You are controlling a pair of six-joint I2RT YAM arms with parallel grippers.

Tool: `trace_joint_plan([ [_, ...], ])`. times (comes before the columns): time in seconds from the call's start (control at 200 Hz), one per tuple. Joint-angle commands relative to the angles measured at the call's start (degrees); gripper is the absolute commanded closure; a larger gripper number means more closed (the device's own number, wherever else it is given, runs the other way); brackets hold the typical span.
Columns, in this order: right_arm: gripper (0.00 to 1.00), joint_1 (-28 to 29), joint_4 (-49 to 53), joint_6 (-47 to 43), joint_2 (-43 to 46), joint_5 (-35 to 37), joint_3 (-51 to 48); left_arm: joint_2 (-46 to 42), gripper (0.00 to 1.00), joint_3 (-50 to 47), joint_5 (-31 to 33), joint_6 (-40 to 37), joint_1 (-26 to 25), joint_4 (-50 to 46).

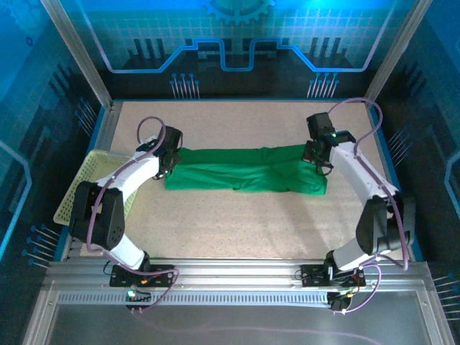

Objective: Fold the inside-out t-shirt

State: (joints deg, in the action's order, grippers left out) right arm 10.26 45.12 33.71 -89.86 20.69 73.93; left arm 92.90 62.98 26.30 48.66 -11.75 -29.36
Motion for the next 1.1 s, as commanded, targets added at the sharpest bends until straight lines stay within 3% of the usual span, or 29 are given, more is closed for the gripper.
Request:
trace_joint_plan([
  [0.0, 0.98, -0.86, -0.38, -2.4, -5.06, 0.22, 5.16, 4.1, 1.0, 4.67, 2.19, -2.61, 0.74, 0.33],
  [0.175, 0.94, -0.68, 0.47, -3.16, -12.32, 0.74, 10.38, 11.99, 0.97, 10.84, 1.03, -4.39, 0.94, -1.55],
  [0.205, 0.88, -0.69, 0.65, -3.17, -13.27, 1.07, 11.01, 13.16, 0.94, 11.73, 1.03, -4.67, 0.94, -1.94],
  [0.26, 0.8, -0.7, 1.1, -3.08, -14.96, 1.85, 12.05, 15.03, 0.85, 13.25, 1.34, -5.19, 1.03, -2.77],
  [0.325, 0.68, -0.7, 1.6, -2.86, -16.1, 2.94, 13.17, 16.72, 0.67, 14.97, 1.67, -6.04, 1.3, -3.68],
  [0.4, 0.51, -0.7, 2.82, -2.54, -16.22, 4.46, 14.01, 17.57, 0.58, 16.91, 1.81, -6.89, 2.17, -5.65],
  [0.43, 0.47, -0.61, 3.16, -2.56, -15.79, 4.95, 14.05, 17.3, 0.54, 17.53, 2.11, -7.21, 2.56, -6.69],
  [0.505, 0.42, -0.19, 2.93, -3.2, -13.51, 5.89, 12.73, 14.27, 0.34, 16.97, 4.11, -8.31, 2.62, -7.46],
  [0.58, 0.41, 0.81, 2.01, -4.12, -9.95, 5.0, 10.04, 9.42, 0.25, 13.94, 4.05, -9.18, 2.42, -6.48],
  [0.73, 0.41, 1.83, -4.37, -4.22, -4.1, -6.96, 0.99, 0.83, 0.24, 4.77, -3.27, -9.02, -0.61, -0.07],
  [0.87, 0.4, 2.27, -9.92, -1.19, -4.03, -17.5, -5.46, 2.22, 0.29, 0.65, -13.35, -8.14, -3.64, 5.44],
  [0.955, 0.4, 1.91, -10.93, 2.02, -5.08, -18.1, -7.99, 5.17, 0.32, -0.29, -16.6, -7.06, -3.98, 6.79],
  [1.096, 0.4, 0.95, -10.12, 5.72, -5.76, -14.39, -11.43, 7.99, 0.32, -2.92, -16.79, -6.18, -3.91, 8.55],
])
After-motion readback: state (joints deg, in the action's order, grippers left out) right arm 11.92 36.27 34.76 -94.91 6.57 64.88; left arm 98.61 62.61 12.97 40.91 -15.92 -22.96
